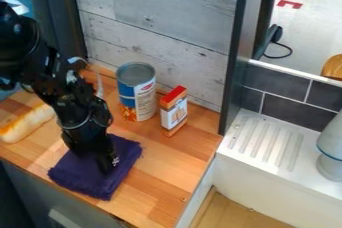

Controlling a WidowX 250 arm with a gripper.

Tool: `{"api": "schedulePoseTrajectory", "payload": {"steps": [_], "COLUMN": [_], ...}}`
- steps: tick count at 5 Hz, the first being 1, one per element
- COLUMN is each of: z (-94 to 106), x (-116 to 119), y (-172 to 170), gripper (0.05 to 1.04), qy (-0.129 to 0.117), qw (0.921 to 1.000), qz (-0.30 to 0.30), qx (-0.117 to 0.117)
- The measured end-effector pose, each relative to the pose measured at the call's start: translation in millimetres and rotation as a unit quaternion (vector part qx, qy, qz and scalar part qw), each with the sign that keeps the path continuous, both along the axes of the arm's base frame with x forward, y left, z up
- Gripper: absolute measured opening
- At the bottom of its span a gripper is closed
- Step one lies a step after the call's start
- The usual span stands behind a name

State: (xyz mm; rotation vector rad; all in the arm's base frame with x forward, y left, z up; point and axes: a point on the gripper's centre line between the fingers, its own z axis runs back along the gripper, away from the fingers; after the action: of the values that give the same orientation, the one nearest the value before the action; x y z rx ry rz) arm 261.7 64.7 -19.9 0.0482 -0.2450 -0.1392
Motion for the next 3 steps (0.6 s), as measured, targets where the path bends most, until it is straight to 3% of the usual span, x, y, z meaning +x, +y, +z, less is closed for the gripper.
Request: {"api": "schedulePoseTrajectory", "payload": {"steps": [2,3], "z": [-3.8,-3.3], "x": [2.9,1.2], "y": [-22.3,-49.6], "gripper": [1.0,1.0], "qy": [0.006,0.009], "qw": [0.999,0.9968], "qz": [-0.043,-0.077], "qx": [-0.008,-0.019]}}
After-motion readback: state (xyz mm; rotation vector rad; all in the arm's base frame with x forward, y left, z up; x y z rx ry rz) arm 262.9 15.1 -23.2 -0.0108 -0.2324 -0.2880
